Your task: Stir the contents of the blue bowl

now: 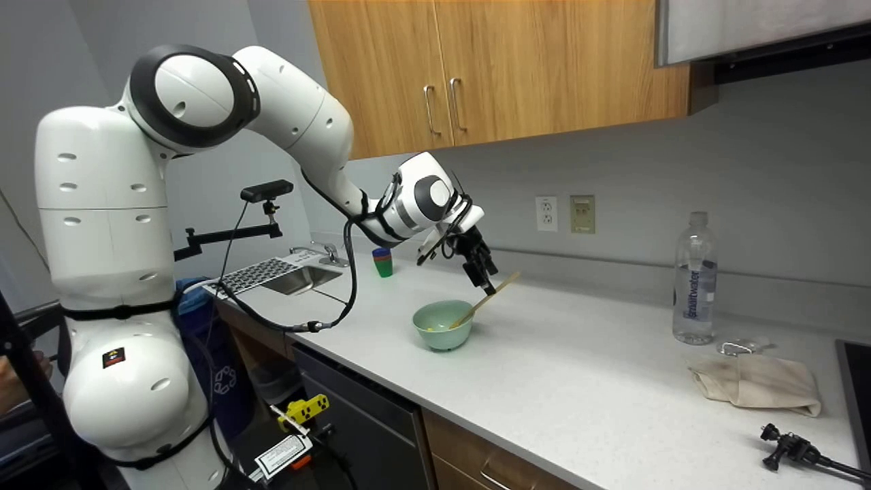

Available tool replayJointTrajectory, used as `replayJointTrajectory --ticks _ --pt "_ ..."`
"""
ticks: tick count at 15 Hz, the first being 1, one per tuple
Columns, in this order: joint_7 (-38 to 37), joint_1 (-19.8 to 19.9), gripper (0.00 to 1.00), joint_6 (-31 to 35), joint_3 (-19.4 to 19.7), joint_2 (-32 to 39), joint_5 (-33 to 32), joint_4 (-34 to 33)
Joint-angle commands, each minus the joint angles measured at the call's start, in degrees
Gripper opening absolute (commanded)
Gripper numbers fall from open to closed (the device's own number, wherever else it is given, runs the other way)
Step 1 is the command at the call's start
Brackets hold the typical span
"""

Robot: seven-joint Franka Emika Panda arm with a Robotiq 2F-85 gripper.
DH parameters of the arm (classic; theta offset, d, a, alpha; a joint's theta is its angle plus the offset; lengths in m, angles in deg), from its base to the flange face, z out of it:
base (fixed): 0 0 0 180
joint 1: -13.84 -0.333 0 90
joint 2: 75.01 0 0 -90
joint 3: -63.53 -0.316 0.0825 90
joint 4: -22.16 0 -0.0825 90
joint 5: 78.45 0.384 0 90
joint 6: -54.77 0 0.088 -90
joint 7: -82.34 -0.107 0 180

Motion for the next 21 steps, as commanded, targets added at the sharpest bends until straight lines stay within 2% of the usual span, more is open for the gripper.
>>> replayJointTrajectory --ticks 1,6,7,8,17,18,21 --pt "-2.52 -2.25 1.0 2.48 2.61 4.72 0.35 -5.14" --pt "-3.25 -3.88 1.0 4.01 5.13 8.94 1.37 -9.4" --pt "-3.15 -4.22 0.83 3.96 5.6 9.56 1.62 -9.96" --pt "-2.95 -4.53 0.72 3.85 5.98 9.96 1.89 -10.37" --pt "-5.44 -7.88 0.04 1.95 9.65 8.28 0.56 -10.2" --pt "-5.65 -8.06 0.0 1.81 9.78 8.01 0.51 -10.01" --pt "-6.02 -8.47 0.02 1.57 9.81 7.16 0.62 -9.26"
